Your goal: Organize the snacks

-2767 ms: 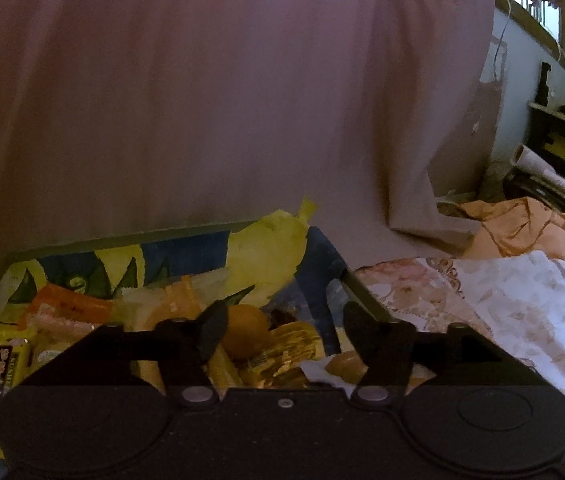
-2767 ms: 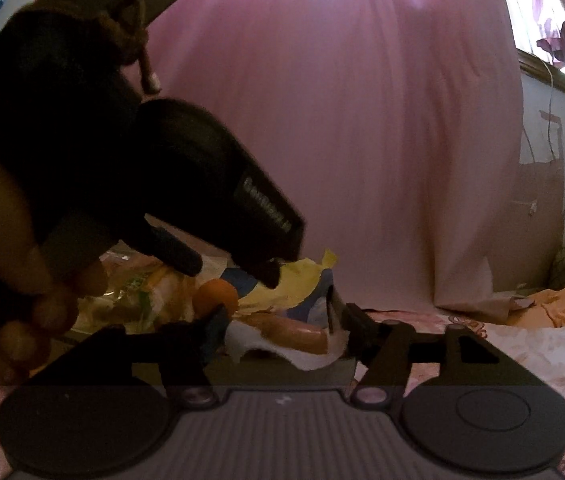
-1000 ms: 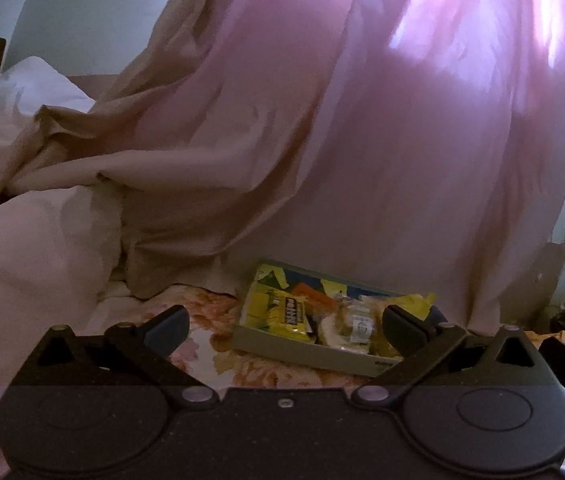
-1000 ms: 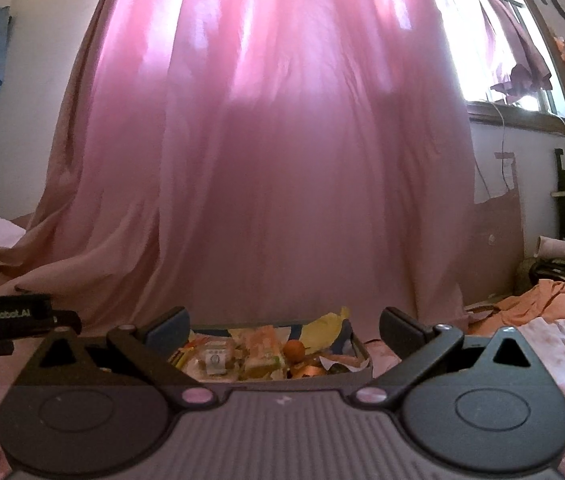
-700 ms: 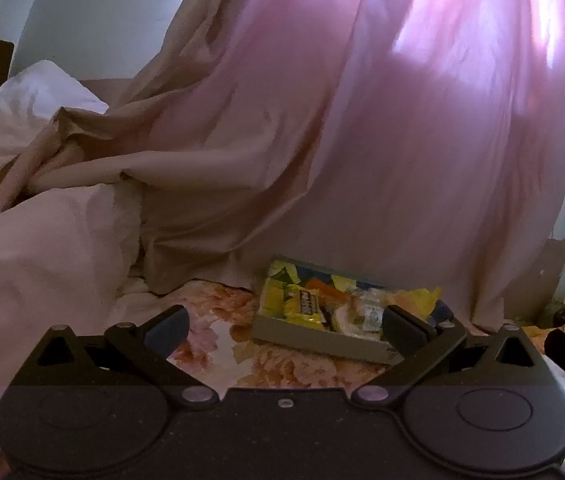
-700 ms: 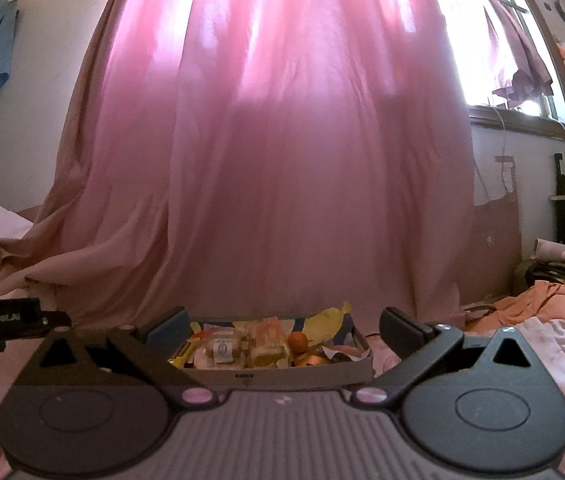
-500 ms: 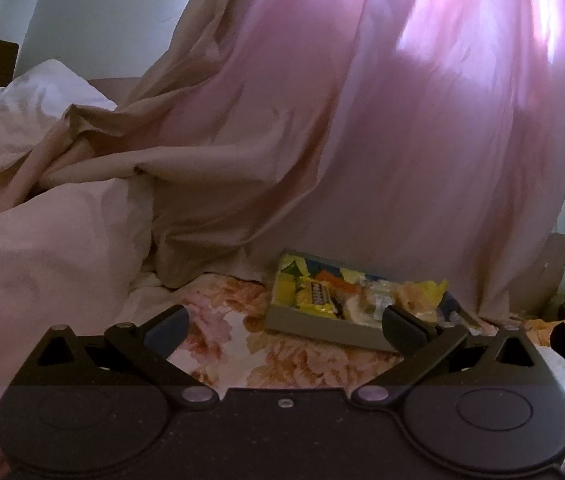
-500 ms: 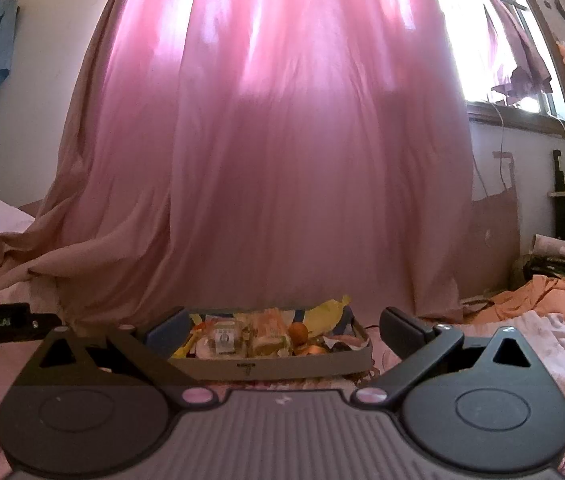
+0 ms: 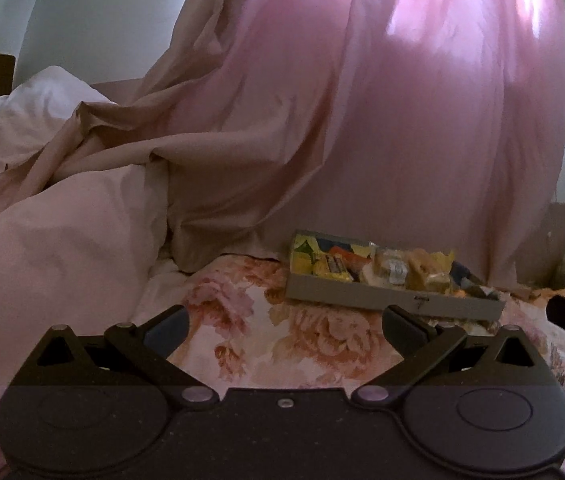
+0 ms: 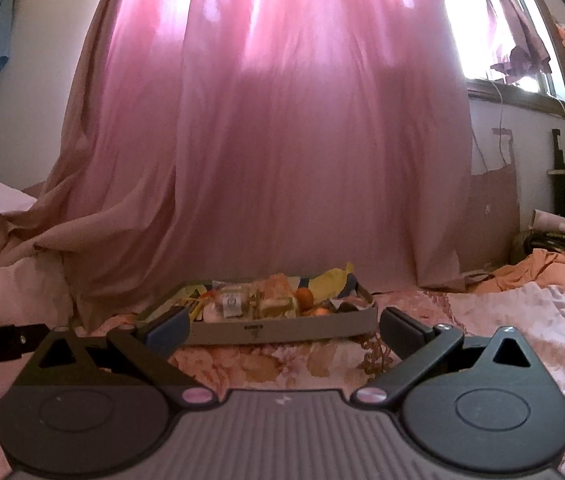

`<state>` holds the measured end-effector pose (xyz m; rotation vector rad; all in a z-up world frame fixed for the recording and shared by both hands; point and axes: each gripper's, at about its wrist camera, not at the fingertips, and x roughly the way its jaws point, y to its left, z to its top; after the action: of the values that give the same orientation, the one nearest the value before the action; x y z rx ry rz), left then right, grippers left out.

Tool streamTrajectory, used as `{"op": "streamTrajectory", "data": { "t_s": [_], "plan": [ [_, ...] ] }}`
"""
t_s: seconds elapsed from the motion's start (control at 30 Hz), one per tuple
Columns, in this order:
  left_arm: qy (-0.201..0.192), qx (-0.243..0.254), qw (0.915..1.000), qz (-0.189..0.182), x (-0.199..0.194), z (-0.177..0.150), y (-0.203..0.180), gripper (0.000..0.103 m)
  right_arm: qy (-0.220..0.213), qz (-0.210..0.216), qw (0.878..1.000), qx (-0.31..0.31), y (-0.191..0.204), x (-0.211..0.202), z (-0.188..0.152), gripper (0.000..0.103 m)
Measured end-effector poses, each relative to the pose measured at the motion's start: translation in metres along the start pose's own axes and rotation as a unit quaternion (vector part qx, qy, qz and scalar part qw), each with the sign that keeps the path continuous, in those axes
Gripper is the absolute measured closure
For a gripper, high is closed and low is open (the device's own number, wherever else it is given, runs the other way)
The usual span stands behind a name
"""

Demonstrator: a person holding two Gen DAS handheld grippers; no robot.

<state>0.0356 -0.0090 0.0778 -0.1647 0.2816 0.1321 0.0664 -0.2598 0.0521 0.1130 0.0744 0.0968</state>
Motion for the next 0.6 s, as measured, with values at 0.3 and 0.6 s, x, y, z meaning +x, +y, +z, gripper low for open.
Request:
{"op": "streamTrajectory", "data": {
  "t_s": [0.3, 0.6],
  "plan": [
    [0.002, 0.005, 1.0, 0.002, 0.001, -0.013, 0.01, 0.001, 0.007, -0.005, 1.0, -0.017, 0.007, -0.006, -0.013, 0.0],
    [0.025, 0.028, 0.9992, -0.014, 0.003, -0.03, 0.013, 0.001, 0.033, 0.005, 0.998, -0.045, 0.017, -0.006, -0.03, 0.0]
  ]
}}
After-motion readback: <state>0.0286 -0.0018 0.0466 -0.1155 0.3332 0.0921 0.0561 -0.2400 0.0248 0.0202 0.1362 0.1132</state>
